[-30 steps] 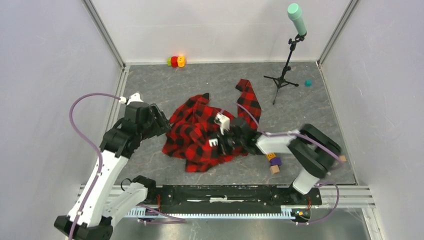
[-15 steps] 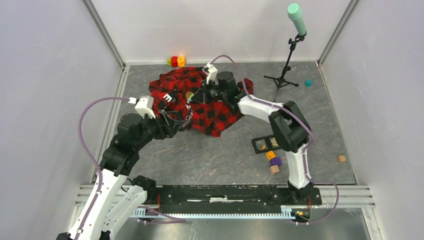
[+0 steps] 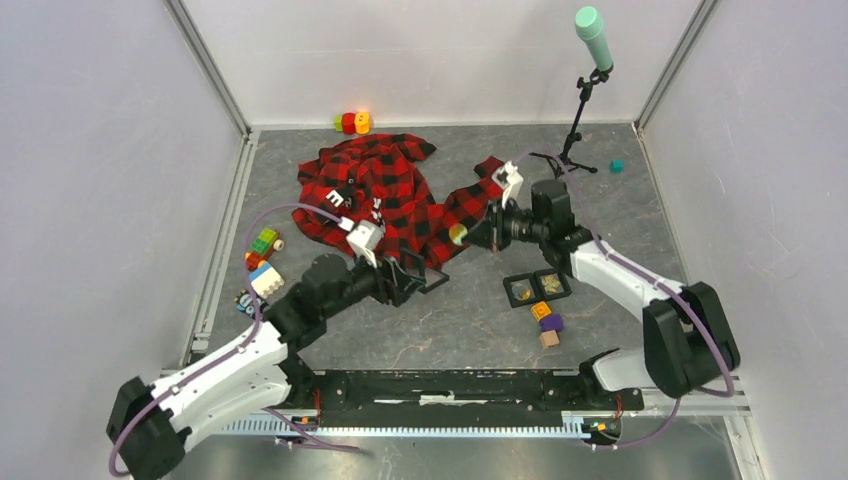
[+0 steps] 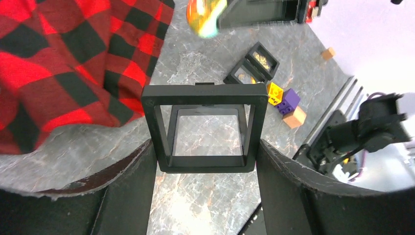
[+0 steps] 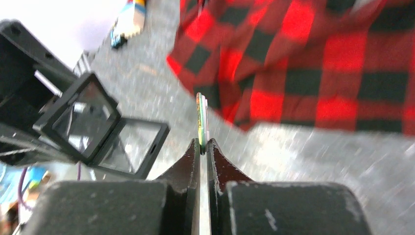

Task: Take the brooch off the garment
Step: Move the clothes to the center of the board, then place the brooch in the brooch box.

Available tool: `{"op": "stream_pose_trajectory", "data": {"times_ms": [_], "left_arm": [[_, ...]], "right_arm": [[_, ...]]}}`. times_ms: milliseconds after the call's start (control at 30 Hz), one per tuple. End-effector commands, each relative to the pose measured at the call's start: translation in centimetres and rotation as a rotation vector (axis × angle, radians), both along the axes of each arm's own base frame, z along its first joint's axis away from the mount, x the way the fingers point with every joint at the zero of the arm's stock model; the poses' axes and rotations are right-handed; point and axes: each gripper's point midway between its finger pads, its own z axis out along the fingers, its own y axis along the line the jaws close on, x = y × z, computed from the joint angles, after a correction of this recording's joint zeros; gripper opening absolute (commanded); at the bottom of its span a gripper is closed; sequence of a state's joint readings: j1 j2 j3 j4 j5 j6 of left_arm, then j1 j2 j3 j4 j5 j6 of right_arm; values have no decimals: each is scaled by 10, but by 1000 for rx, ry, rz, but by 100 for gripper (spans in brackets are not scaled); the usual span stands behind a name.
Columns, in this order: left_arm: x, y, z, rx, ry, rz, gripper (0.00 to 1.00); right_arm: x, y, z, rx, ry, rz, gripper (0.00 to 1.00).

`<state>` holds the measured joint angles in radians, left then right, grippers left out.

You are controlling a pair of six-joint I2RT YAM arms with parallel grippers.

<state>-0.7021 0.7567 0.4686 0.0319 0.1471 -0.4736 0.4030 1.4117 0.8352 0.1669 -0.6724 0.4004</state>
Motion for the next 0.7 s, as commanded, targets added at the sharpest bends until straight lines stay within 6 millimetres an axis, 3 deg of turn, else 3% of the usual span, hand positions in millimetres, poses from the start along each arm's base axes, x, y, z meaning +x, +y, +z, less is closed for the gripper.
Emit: {"op": "stream_pose_trajectory", "data": {"times_ms": [0,267,367,533,667], "left_arm": [[11,-22,26,-29,-318,29,53],[-16,-51,-30,132,-526,-118,54],[-16,-48,-38,136,-566,-99,57],[-25,-55,-54,197,-649,-207,59],[-29,-59,-68,191,-636,-235,62]], "right_arm": [[-57,-9,-22,-12,113,84,0],[-101,-27,-36,-59,141,132,0],[-110,-33,-49,-93,166,150,0],[-128,-31,-62,-73,201,208,0],[-130,-29,-71,-93,204,220,0]]}}
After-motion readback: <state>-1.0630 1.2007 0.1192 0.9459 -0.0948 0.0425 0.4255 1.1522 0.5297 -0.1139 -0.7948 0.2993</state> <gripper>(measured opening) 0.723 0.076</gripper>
